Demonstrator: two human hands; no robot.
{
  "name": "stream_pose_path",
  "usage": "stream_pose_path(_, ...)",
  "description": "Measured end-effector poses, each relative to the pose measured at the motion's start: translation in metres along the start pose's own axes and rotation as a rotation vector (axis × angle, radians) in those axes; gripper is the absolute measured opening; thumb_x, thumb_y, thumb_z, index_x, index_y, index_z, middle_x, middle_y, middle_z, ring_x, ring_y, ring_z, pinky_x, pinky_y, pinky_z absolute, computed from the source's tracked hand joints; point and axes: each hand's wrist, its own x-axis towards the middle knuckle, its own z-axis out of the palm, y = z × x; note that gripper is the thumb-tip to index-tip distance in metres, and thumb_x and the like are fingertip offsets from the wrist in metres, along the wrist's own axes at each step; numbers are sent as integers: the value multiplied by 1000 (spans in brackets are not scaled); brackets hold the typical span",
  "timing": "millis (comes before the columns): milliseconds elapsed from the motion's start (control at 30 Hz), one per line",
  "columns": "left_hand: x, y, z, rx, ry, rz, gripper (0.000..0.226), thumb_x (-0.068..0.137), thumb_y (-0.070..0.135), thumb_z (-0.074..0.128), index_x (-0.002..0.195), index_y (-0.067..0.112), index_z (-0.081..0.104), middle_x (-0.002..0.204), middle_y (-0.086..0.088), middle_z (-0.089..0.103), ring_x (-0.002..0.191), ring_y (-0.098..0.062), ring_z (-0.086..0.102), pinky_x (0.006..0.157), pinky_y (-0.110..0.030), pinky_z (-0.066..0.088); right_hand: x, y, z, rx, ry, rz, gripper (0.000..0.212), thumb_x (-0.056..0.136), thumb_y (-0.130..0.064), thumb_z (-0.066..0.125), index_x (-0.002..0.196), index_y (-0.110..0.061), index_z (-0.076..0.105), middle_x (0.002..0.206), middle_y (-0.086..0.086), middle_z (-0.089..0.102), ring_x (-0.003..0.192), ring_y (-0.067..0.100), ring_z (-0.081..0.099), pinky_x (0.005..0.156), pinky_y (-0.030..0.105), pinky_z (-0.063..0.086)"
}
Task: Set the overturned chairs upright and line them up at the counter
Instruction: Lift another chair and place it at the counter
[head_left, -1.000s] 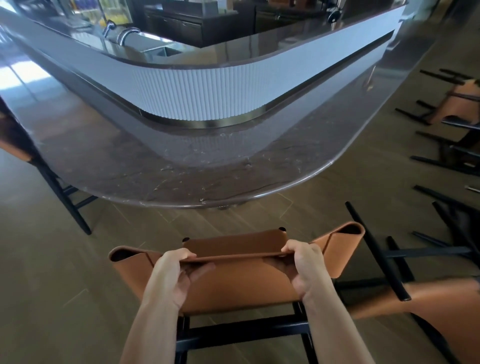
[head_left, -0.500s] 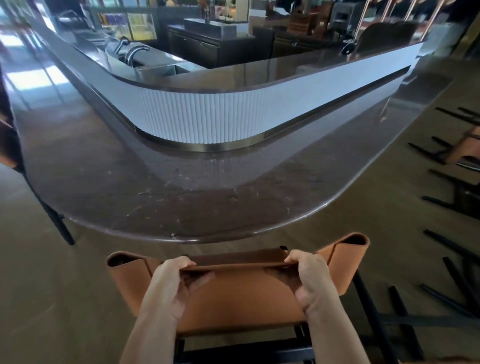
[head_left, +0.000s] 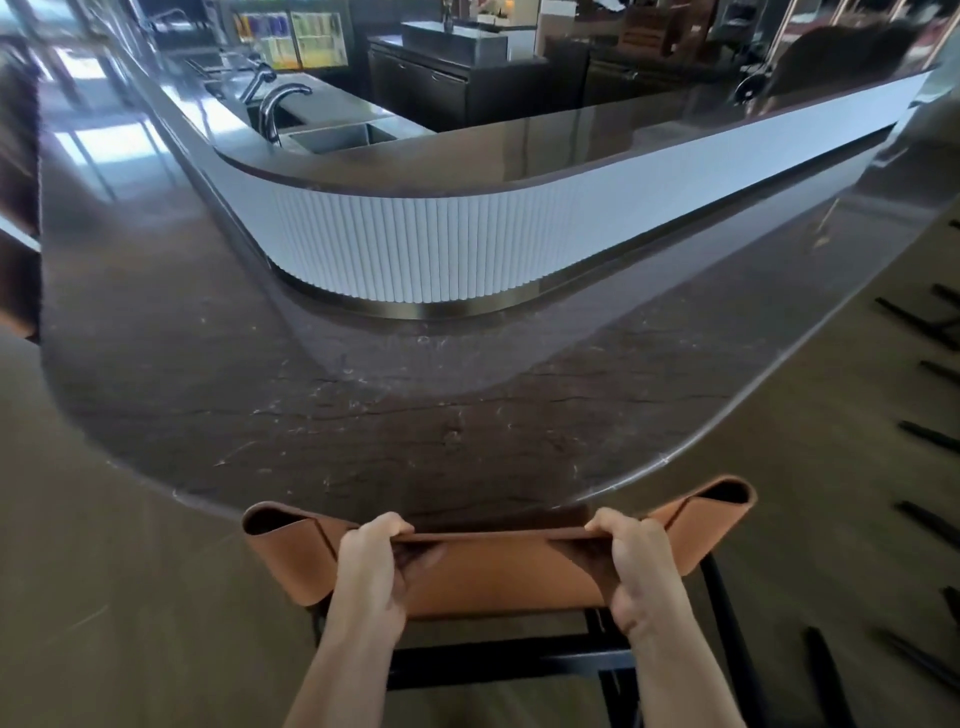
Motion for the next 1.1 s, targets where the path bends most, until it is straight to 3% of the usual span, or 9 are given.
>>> stream_pose_path(100,6,-27,2,-24,77,-19,13,89,-12,45,82,-3,51,72,-15,52,53,-25,62,45,-33,57,19,18,-15,2,-30,52,23,83,4,59,105,8,53,82,20,56,82,37,61,92,59,52)
stream_pose_path(267,12,-73,-4,-49,189,-80,22,89,-14,44,72,-2,51,63,-16,55,59,-29,60,44,-34,57,41,46,-50,41,-68,124,18,87,11,57,99,1,49,76,16,56,59,21,67,58,36,59)
stream_pose_path(400,12,-78,-5,-64,203,-49,26,88,-14,43,69,2,51,46,-13,57,59,-28,61,55,-39,60,46,48,-54,77,-171,136,18,88,10,56,97,-3,47,83,17,54,73,25,63,69,41,60)
stream_pose_path(533,9,-81,-5,-160,192,-68,16,89,-12,45,80,0,50,76,-18,54,72,-30,57,50,-44,58,46,50,-55,97,-195,116,19,88,10,55,93,-5,46,77,15,53,68,22,63,74,47,60)
stream_pose_path(600,7,-82,-9,-177,186,-96,6,91,-6,51,93,-1,52,89,-20,58,79,-32,59,56,-48,59,43,53,-58,116,-182,106,20,88,11,55,93,-6,45,77,16,53,67,22,64,71,46,60)
stream_pose_path(733,3,-80,-19,-185,186,-185,17,90,7,62,101,3,50,98,-26,59,82,-42,64,75,-52,57,38,58,-60,140,-141,130,13,89,10,53,90,-3,50,78,17,56,72,27,64,67,44,61)
stream_pose_path(867,-1,-86,-23,-177,127,-212,35,92,0,53,126,-7,47,112,-30,58,84,-43,63,69,-51,58,32,65,-67,134,-153,89,21,89,10,52,70,1,55,65,15,60,70,28,67,64,41,60)
stream_pose_path(967,-6,-91,-32,-170,122,-255,25,89,-7,51,115,-7,50,108,-32,59,88,-45,63,55,-51,58,26,75,-72,152,-131,83,29,88,11,51,61,0,54,58,12,57,72,29,63,59,38,60)
stream_pose_path(1100,-14,-103,-44,-152,100,-276,12,88,-13,45,87,-3,50,83,-23,59,73,-38,63,53,-49,58,21,85,-82,104,-124,114,23,88,10,50,68,-1,53,68,15,57,77,32,64,63,40,60)
